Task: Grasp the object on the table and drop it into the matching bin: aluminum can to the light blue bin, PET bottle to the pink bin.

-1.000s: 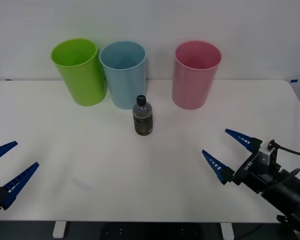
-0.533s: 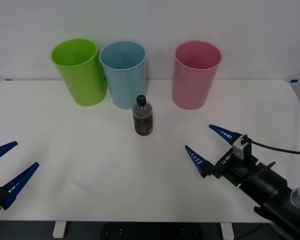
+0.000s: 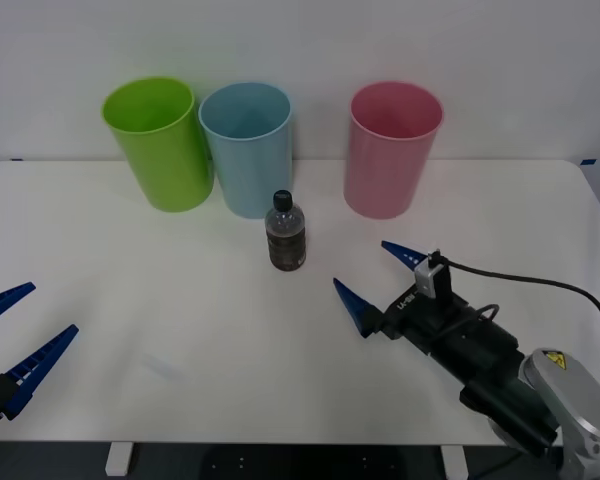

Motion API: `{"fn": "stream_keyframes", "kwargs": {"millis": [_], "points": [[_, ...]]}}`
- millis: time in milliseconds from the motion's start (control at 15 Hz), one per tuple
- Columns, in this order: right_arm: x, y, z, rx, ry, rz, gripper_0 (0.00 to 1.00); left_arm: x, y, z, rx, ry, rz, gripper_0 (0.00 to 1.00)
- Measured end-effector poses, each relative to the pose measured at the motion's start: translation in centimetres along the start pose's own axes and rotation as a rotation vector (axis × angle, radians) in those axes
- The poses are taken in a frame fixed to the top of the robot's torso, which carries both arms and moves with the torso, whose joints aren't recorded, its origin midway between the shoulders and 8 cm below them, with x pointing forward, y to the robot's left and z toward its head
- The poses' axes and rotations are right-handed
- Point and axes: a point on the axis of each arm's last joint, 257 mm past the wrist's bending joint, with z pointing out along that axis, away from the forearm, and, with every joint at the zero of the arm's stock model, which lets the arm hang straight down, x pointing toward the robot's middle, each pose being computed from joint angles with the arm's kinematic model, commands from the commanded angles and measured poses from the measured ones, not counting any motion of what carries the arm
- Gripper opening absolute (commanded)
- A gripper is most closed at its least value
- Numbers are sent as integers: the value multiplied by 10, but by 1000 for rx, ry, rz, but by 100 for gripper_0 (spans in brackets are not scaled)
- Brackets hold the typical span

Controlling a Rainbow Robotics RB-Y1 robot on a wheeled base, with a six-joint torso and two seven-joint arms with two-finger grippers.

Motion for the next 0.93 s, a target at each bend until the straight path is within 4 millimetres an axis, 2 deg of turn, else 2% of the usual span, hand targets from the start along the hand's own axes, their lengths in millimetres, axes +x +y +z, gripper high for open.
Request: {"fn": "stream_keyframes", "kwargs": {"millis": [333,533,933], "points": [[10,-2,46,-6,16,25,100,0,0,0,0,0,0,100],[17,2,64,-15,34,31,100,0,0,0,0,0,0,100],[19,19,99,-36,46,51,100,0,0,0,0,0,0,100]]}}
